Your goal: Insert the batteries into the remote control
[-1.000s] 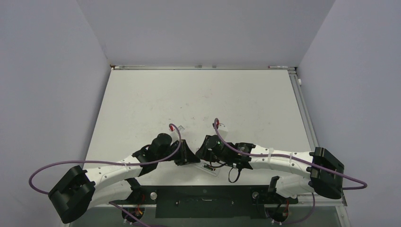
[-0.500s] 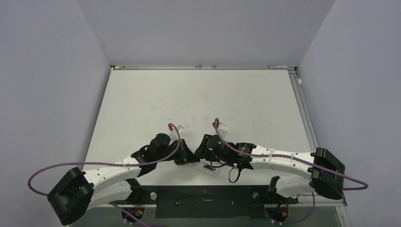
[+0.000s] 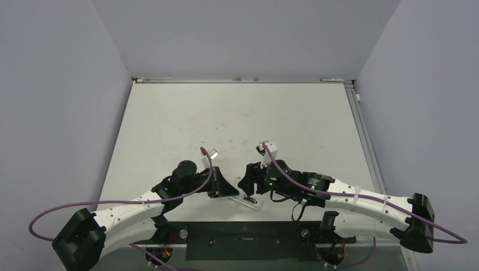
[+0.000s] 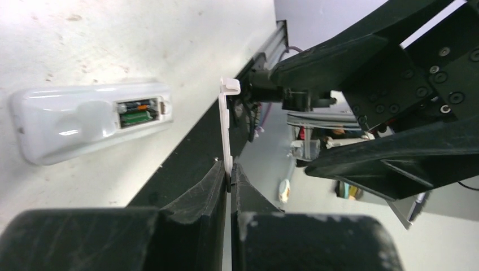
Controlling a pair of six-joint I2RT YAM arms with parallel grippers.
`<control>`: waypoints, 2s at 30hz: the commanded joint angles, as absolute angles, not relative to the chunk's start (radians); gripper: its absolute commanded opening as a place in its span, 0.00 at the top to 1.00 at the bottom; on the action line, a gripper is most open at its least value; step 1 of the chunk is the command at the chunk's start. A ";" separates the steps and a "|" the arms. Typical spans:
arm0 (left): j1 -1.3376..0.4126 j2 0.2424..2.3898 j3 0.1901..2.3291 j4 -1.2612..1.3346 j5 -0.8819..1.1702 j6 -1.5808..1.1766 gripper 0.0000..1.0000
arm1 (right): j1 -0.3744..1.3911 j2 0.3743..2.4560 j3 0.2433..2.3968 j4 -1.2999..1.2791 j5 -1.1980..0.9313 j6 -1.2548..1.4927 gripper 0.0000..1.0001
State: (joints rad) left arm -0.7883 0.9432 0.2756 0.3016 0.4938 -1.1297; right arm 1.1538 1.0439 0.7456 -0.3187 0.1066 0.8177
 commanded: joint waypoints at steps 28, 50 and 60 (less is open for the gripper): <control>-0.779 0.796 0.178 0.588 0.831 -1.432 1.00 | 1.596 0.913 0.681 -0.229 0.255 -0.727 0.57; -0.778 0.717 0.161 0.604 0.883 -1.458 1.00 | 1.674 1.008 0.580 0.147 0.428 -1.038 0.77; -0.779 0.718 0.147 0.641 0.890 -1.482 1.00 | 1.674 1.000 0.547 0.208 0.438 -1.037 0.91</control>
